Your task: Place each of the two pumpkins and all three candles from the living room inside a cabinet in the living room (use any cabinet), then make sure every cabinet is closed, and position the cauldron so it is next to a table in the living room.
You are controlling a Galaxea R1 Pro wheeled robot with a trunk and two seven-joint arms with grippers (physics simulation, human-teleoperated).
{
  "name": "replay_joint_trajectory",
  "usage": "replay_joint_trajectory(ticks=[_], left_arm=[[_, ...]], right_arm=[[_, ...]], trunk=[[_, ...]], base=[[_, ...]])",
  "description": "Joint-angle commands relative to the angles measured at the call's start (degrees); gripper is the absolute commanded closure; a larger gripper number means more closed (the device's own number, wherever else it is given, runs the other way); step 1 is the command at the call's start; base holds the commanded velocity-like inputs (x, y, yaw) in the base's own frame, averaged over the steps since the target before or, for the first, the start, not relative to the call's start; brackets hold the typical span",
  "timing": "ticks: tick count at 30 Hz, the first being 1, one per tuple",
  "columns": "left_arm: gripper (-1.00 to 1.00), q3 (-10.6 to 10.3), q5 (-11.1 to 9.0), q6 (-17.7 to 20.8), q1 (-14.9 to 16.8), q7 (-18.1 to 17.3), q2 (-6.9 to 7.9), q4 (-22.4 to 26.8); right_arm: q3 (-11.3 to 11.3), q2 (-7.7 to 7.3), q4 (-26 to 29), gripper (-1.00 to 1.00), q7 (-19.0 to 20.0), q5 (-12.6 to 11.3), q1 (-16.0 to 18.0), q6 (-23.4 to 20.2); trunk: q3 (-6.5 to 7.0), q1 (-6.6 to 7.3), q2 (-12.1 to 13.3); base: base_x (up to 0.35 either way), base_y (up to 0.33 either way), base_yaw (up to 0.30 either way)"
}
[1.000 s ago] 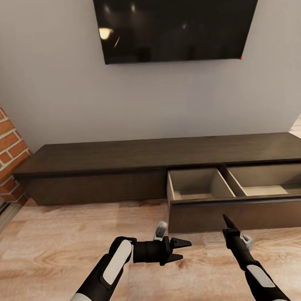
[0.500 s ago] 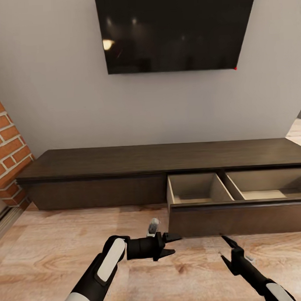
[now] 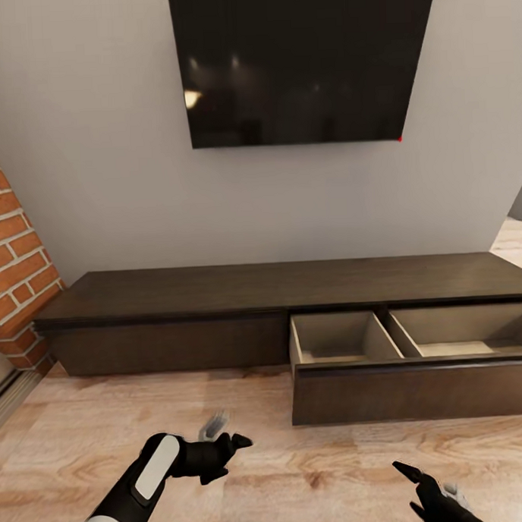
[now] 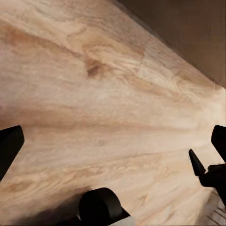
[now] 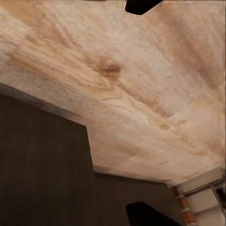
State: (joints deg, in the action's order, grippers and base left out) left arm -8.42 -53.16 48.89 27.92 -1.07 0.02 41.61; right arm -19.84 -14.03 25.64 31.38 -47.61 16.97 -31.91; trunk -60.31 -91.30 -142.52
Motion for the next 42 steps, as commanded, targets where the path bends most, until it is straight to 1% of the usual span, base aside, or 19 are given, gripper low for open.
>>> replay_joint_trajectory(ticks=[1, 2, 3, 4, 6, 7, 9, 12, 15, 16, 17, 20, 22, 24, 29, 34, 36, 41, 42], left_arm=[[-1.00, -0.09, 0.07, -1.67, 0.03, 2.07, -0.10, -0.97], [-1.00, -0.27, 0.00, -4.48, 0.03, 5.27, -0.19, -2.00], [-1.00, -0.37, -0.07, -6.34, 0.03, 7.37, -0.29, -2.48], [-1.00, -0.47, -0.13, -8.87, 0.03, 10.15, -0.87, -3.44], [-1.00, -0.55, -0.11, -10.78, -0.01, 12.32, -1.91, -4.77], [-1.00, -0.63, -0.05, -11.89, -0.07, 13.74, -2.76, -5.75], [-1.00, -0.68, 0.15, -12.65, -0.22, 14.87, -3.32, -6.52], [-1.00, -0.71, 0.32, -13.42, -0.30, 15.56, -3.64, -6.94], [-1.00, -0.74, 0.29, -15.22, -0.36, 15.70, -3.76, -7.74], [-1.00, -0.79, 0.33, -16.25, -0.41, 15.74, -3.69, -8.57], [-1.00, -0.80, 0.33, -16.33, -0.41, 15.74, -3.73, -8.63], [-1.00, -1.98, 0.34, -16.45, -0.41, 15.79, -3.69, -8.72], [-1.00, -2.37, 0.34, -16.51, -0.41, 15.82, -3.53, -8.76], [-1.00, -2.58, 0.29, -16.74, -0.41, 15.83, -3.38, -8.81], [-1.00, -2.72, 0.30, -18.24, -0.41, 15.90, -3.25, -10.24], [-1.00, -2.77, 0.39, -19.38, -0.41, 15.99, -3.15, -11.44], [-1.00, -2.80, 0.38, -19.96, -0.41, 16.00, -3.17, -11.56], [-1.00, -2.72, 0.34, -20.94, -0.41, 16.01, -3.11, -11.86], [-1.00, -2.68, 0.32, -21.02, -0.40, 16.01, -3.10, -12.02]], right_arm=[[0.60, 0.10, 0.10, -1.00, 0.19, 0.95, 0.02, -0.37], [1.62, 0.16, 0.19, -1.00, 0.31, 2.03, 0.01, -0.30], [2.06, 0.22, 0.23, -1.00, 0.36, 2.46, 0.00, -0.14], [2.46, 0.29, 0.26, -1.00, 0.40, 2.87, 0.00, 0.35], [2.88, 0.35, 0.28, -1.00, 0.42, 3.13, 0.00, 0.92], [3.76, 0.45, 0.28, -1.00, 0.43, 3.34, -0.01, 1.31], [5.79, 0.95, 0.29, -1.00, 0.25, 3.51, -0.01, 1.62], [9.71, 1.70, 0.29, -1.00, -0.17, 3.58, -0.01, 1.87], [12.22, 1.98, 0.29, -1.00, -0.43, 3.58, -0.01, 2.95], [13.73, 2.06, 0.29, -1.00, -0.91, 3.65, -0.01, 4.32], [14.16, 2.07, 0.26, -1.00, -1.07, 3.65, -0.01, 4.56], [14.93, 2.08, 0.02, -1.00, -1.32, 3.66, -0.01, 6.64], [15.39, 2.10, -0.02, -1.00, -1.37, 3.66, -0.01, 8.28], [16.41, 2.26, -0.05, -1.00, -1.39, 3.65, -0.01, 9.53], [18.67, 2.42, -0.06, -1.00, -1.41, 3.64, -0.01, 10.18], [19.44, 2.46, -0.12, -1.00, -1.71, 3.52, -0.01, 10.28], [19.52, 2.49, -0.13, -1.00, -2.53, 3.52, -0.01, 10.28], [19.57, 2.61, -0.15, -1.00, -7.05, 3.57, -0.01, 10.16], [19.58, 3.01, -0.15, -1.00, -7.94, 3.60, -0.01, 10.14]], trunk=[[0.14, 0.24, 0.39], [0.32, 0.46, 0.80], [0.49, 0.68, 1.20], [0.67, 0.90, 1.60], [1.03, 1.34, 2.40], [1.21, 1.56, 2.80], [1.57, 2.00, 3.60], [2.11, 2.65, 4.81], [2.65, 3.31, 6.01], [2.83, 3.53, 6.41], [3.01, 3.75, 6.81], [3.55, 4.41, 8.01], [3.91, 4.85, 8.82], [4.27, 5.29, 9.62], [5.16, 6.39, 11.62], [6.06, 7.49, 13.63], [6.42, 7.93, 14.43], [7.28, 9.02, 16.44], [7.43, 9.24, 16.84]], base=[[0.000, 0.000, 0.000], [0.000, 0.000, 0.000], [0.000, 0.000, 0.000], [0.000, 0.000, 0.000], [0.000, 0.000, 0.000], [0.000, 0.000, 0.000], [0.000, 0.000, 0.000], [0.000, 0.000, 0.000], [0.000, 0.000, 0.000], [0.000, 0.000, 0.000], [0.000, 0.000, 0.000], [0.000, 0.000, 0.000], [0.000, 0.000, 0.000], [0.000, 0.000, 0.000], [0.000, 0.000, 0.000], [0.000, 0.000, 0.000], [0.000, 0.000, 0.000], [0.000, 0.000, 0.127], [0.000, 0.000, 0.245]])
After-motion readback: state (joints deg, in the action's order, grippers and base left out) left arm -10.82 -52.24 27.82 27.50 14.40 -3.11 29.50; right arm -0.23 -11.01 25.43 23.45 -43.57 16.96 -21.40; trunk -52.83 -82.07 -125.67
